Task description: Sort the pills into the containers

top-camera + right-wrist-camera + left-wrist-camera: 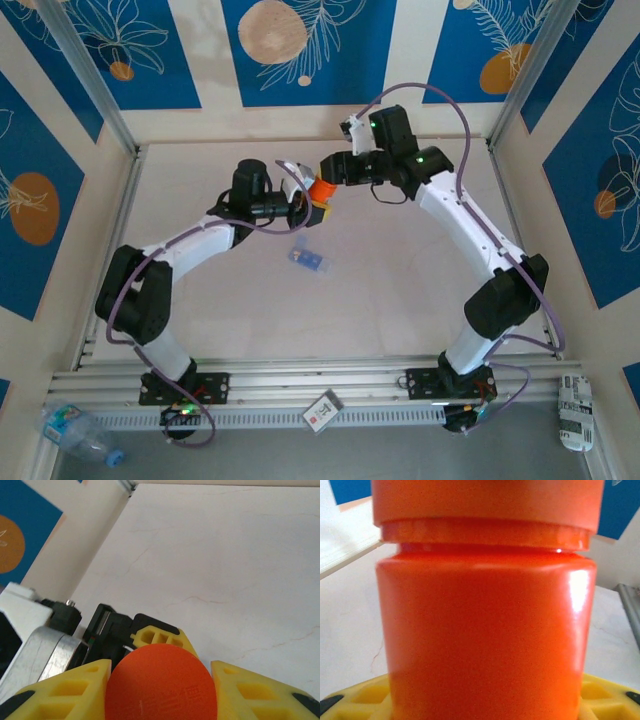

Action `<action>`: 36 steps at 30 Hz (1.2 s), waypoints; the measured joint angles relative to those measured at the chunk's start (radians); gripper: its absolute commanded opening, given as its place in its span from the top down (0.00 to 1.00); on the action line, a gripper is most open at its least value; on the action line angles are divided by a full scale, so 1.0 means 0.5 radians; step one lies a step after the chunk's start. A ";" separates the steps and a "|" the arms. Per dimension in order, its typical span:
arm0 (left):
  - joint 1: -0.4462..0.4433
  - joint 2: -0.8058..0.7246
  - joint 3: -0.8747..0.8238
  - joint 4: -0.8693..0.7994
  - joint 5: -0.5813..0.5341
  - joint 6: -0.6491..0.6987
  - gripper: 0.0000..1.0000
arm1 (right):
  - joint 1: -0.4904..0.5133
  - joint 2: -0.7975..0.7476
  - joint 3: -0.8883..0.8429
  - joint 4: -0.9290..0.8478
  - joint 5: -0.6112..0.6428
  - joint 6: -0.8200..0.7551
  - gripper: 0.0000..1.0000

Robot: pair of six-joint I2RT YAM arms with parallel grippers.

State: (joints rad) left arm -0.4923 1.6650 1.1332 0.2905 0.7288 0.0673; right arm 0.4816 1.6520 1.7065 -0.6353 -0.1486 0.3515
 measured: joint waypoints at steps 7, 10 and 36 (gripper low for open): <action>-0.004 -0.002 -0.006 0.031 -0.081 -0.003 1.00 | 0.008 -0.002 -0.017 0.066 0.074 0.153 0.63; -0.011 -0.002 -0.006 0.087 -0.078 -0.028 1.00 | -0.040 -0.002 0.019 0.037 0.001 0.179 0.59; 0.038 0.051 0.175 0.227 0.482 -0.243 1.00 | -0.358 -0.091 0.261 -0.302 -0.690 -0.592 0.13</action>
State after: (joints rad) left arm -0.4732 1.6905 1.2205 0.4038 0.9699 -0.0544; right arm 0.3027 1.6066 1.8370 -0.7864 -0.4938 0.0555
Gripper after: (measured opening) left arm 0.537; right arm 0.869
